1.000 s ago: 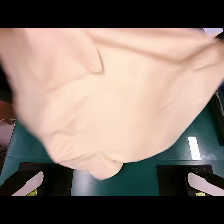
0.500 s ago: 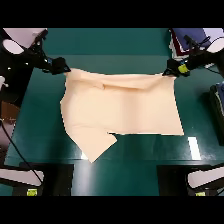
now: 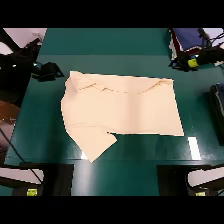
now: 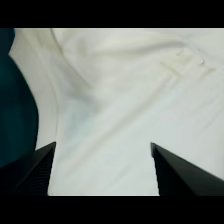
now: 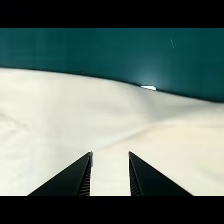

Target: Fold the shirts.

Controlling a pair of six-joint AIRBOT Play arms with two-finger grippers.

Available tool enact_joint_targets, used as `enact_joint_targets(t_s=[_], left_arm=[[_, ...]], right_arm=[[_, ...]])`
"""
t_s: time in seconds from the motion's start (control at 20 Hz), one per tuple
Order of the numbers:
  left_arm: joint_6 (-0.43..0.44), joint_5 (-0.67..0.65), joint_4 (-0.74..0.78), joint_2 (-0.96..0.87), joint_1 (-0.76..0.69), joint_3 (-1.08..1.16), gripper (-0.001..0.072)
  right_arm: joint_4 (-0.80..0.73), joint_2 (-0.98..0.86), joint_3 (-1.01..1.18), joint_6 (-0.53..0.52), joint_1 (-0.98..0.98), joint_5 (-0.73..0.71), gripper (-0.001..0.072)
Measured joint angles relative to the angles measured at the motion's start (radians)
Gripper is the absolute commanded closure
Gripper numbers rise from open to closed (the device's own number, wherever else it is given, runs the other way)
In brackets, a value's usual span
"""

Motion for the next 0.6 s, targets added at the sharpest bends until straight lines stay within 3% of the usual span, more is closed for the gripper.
enact_joint_targets(t_s=[0.2,0.6], left_arm=[[0.02,-0.031,0.032,0.157,0.036,-0.262,0.0001],[0.04,0.13,0.014,0.407,0.048,-0.83,0.0002]], right_arm=[[0.003,0.173,-0.179,-0.045,-0.032,0.081,0.0447],[0.005,0.447,-0.5,-0.071,-0.045,0.101,0.0448]])
